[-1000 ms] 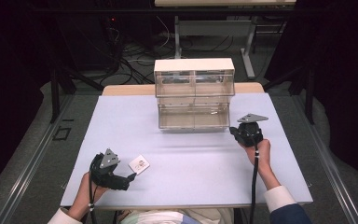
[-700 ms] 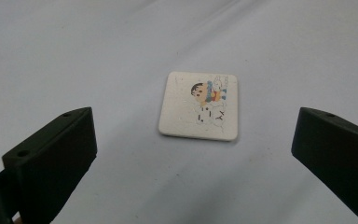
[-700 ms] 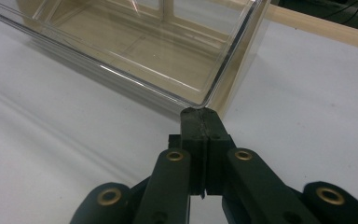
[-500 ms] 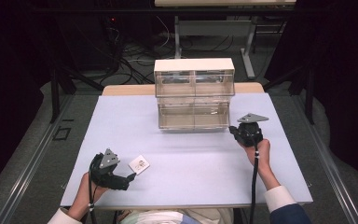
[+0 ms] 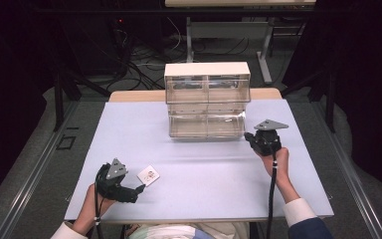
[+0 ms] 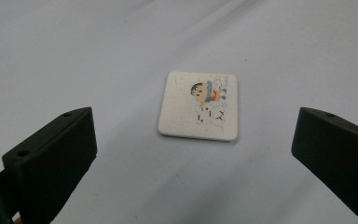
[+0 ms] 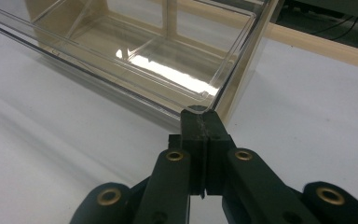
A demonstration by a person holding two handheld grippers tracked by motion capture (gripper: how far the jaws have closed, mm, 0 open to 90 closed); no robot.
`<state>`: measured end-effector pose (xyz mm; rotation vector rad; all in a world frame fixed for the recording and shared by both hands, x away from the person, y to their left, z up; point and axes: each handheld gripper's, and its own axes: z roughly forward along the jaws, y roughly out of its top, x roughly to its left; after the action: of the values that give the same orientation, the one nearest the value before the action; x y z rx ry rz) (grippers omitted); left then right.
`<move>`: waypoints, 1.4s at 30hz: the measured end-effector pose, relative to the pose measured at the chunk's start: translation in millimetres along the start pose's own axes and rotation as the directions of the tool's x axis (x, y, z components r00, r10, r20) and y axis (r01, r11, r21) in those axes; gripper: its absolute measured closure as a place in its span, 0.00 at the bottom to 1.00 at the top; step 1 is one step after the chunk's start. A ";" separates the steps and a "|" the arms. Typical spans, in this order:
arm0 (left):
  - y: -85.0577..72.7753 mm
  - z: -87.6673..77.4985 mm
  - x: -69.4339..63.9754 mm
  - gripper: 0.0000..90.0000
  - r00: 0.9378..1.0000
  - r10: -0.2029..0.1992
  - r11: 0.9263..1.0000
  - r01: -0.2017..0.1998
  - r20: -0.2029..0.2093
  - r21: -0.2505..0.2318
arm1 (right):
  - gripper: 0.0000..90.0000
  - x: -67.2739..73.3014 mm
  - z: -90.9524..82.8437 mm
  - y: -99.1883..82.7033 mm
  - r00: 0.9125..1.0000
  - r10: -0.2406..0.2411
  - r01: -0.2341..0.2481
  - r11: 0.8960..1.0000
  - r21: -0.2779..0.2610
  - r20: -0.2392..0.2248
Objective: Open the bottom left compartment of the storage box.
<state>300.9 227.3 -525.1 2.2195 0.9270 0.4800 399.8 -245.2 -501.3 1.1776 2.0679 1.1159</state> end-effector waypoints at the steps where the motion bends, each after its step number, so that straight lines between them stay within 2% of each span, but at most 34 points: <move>1: 0.1 0.1 -0.1 0.00 1.000 0.000 1.000 0.000 0.000 0.000 | 1.00 1.0 -0.5 0.5 1.000 0.009 -0.009 1.000 0.001 0.002; 3: -0.2 1.1 -0.3 0.00 1.000 -0.004 1.000 0.004 0.003 -0.008 | 1.00 0.2 -1.3 1.8 1.000 -0.002 0.002 1.000 -0.005 0.001; 9: 0.0 1.4 -0.6 0.00 1.000 -0.010 1.000 0.010 0.002 0.000 | 1.00 1.4 -3.9 5.2 1.000 0.017 -0.017 1.000 -0.017 0.001; 14: 0.2 1.3 -0.4 0.00 1.000 -0.010 1.000 0.010 0.005 0.006 | 1.00 1.5 -4.5 7.7 1.000 0.011 -0.011 0.999 -0.033 -0.006; 18: 0.3 1.4 -0.5 0.00 1.000 -0.010 1.000 0.010 0.004 0.005 | 1.00 2.5 -5.9 10.0 1.000 0.030 -0.030 0.999 -0.036 -0.008; 19: 0.3 1.6 -0.5 0.00 1.000 -0.009 1.000 0.009 0.005 0.003 | 1.00 1.6 -6.1 11.0 1.000 0.020 -0.020 0.999 -0.040 -0.001; 24: 0.5 1.8 -0.4 0.00 1.000 -0.007 1.000 0.007 0.001 0.001 | 1.00 3.2 -3.8 15.0 1.000 0.028 -0.028 0.998 -0.053 -0.012; 30: 0.4 1.6 -0.3 0.00 1.000 -0.007 1.000 0.007 0.001 0.000 | 1.00 2.4 -2.9 21.9 1.000 0.014 -0.014 0.998 -0.068 -0.008; 42: 0.6 1.9 -0.3 0.00 1.000 -0.008 1.000 0.008 0.000 0.000 | 1.00 -1.3 -0.8 33.1 0.999 0.036 -0.036 0.994 -0.106 0.000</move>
<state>302.0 226.0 -526.0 2.2154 0.9353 0.4768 414.7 -237.2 -472.9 1.1683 1.9676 1.2251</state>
